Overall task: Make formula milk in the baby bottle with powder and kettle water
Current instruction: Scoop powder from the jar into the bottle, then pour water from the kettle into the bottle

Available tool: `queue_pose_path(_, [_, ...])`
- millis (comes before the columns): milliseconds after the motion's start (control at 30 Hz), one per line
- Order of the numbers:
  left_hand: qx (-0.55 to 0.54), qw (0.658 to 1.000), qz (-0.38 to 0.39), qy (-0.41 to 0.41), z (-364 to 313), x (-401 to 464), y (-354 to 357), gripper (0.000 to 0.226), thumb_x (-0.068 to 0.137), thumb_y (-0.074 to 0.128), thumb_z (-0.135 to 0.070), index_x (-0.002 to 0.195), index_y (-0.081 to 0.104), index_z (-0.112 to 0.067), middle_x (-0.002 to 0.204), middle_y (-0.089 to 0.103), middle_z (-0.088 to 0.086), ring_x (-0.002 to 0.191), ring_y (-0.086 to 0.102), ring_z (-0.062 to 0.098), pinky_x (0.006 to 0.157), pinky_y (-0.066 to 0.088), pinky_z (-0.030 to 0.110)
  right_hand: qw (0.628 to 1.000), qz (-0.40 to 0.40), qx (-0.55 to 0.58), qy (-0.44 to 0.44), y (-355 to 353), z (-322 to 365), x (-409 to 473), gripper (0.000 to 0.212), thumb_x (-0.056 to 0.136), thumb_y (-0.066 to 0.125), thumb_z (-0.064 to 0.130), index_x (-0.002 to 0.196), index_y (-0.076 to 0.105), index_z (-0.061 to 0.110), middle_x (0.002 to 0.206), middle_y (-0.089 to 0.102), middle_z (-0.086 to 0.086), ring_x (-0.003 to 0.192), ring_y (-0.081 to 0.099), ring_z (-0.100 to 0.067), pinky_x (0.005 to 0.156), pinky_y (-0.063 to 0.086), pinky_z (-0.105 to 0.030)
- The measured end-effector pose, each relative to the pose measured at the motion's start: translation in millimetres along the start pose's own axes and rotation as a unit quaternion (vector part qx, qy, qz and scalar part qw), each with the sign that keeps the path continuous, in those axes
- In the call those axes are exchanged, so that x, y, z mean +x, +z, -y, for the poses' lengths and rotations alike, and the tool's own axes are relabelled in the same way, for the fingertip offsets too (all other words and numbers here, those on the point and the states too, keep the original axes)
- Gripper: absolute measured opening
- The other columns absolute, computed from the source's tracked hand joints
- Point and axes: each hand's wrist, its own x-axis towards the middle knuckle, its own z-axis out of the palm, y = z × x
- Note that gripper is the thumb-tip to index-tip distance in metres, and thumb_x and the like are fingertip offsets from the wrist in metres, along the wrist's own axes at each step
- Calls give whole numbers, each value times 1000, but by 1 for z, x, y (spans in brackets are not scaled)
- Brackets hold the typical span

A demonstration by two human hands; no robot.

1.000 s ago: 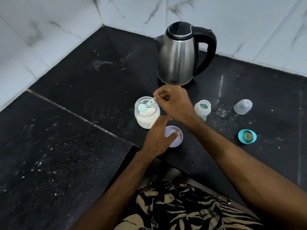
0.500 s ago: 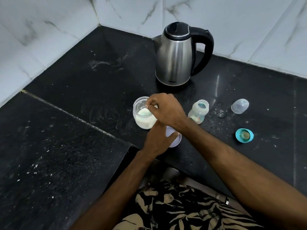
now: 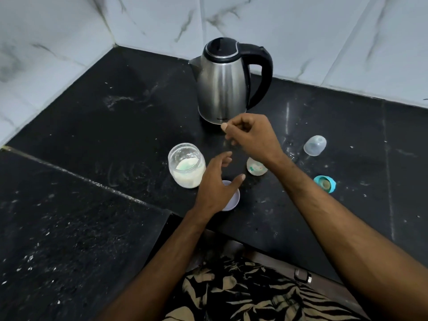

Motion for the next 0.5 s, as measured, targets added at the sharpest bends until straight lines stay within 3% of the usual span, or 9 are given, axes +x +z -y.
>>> queue_pose_path(233, [-10,1000,13,26,-27,26,8,65,82,79,-28,138,46,-22,128,58,-4,118,56,9,101,46,30,998,-44,22,41,-48,-11,18,15,94,67,20,83,70,9,70,70,-3,54,61,-2,50,44,-12])
queue_pose_path(400, [-14,999,11,28,-40,43,13,66,82,78,-29,139,45,-24,128,59,-4,118,56,6,102,47,31,996,-71,25,49,-69,-17,42,11,94,66,14,88,70,6,71,68,-4,53,59,0,49,44,-11])
queue_pose_path(500, [-20,999,20,23,-42,48,16,69,81,78,-35,140,44,-27,130,57,-6,119,54,3,104,46,30,995,-91,14,39,-78,-22,62,11,93,68,13,92,71,3,74,67,1,59,61,3,55,46,-11])
